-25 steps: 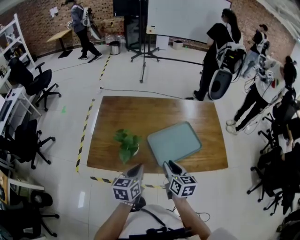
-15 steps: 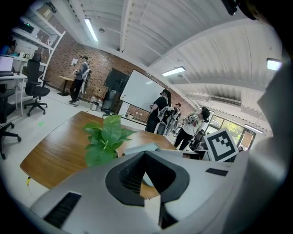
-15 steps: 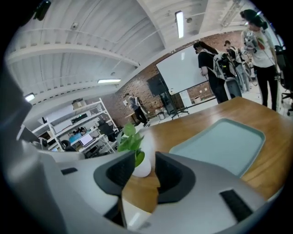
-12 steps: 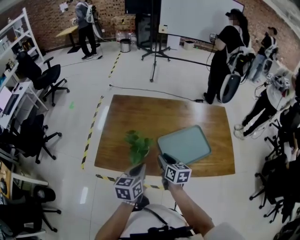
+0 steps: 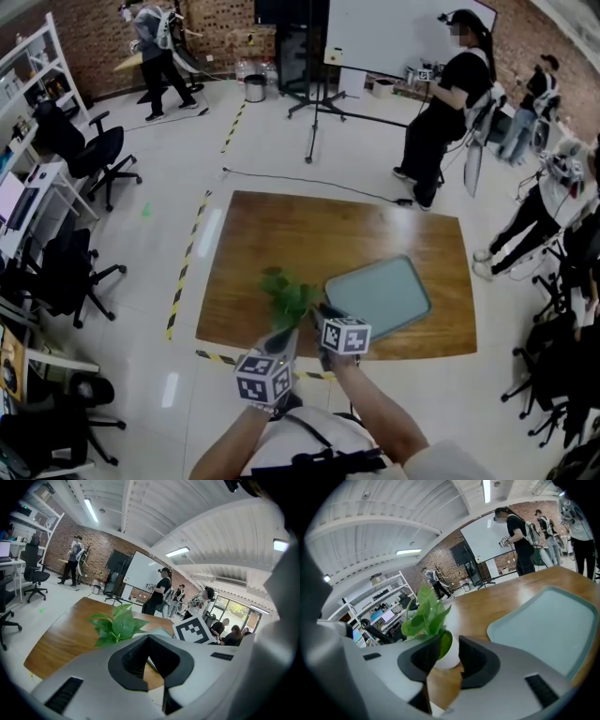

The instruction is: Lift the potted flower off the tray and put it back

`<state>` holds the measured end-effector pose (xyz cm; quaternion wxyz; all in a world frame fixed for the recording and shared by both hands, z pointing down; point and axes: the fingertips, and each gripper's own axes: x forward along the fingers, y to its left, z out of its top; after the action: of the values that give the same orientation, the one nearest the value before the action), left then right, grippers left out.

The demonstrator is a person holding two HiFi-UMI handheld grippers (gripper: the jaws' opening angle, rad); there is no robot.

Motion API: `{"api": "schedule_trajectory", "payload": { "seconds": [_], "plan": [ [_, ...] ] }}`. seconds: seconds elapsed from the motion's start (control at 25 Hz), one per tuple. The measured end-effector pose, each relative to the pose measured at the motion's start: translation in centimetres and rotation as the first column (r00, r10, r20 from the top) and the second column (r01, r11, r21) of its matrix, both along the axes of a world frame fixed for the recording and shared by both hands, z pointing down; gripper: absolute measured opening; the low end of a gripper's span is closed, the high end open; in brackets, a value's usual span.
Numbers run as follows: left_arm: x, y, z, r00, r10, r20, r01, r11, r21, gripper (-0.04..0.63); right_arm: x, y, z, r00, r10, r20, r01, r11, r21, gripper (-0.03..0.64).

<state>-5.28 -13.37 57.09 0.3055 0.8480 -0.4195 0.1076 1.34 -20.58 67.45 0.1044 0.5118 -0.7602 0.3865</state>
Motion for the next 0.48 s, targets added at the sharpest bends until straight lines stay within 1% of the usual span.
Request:
{"api": "schedule_trajectory", "payload": {
  "seconds": [0.24, 0.48],
  "plan": [
    [-0.3, -0.3, 0.2, 1.000, 0.015, -0.003, -0.015, 1.000, -0.008, -0.003, -1.4, -1.3, 2.5, 1.000, 0.006, 0.011, -0.005, 0.998, -0.063, 0.133],
    [-1.4, -0.4, 0.5, 1.000, 0.007, -0.009, -0.008, 1.000, -0.022, -0.003, -2.2, -2.3, 3.6, 0.997, 0.042, 0.059, -0.036, 0.994, -0.099, 0.118]
  ]
}}
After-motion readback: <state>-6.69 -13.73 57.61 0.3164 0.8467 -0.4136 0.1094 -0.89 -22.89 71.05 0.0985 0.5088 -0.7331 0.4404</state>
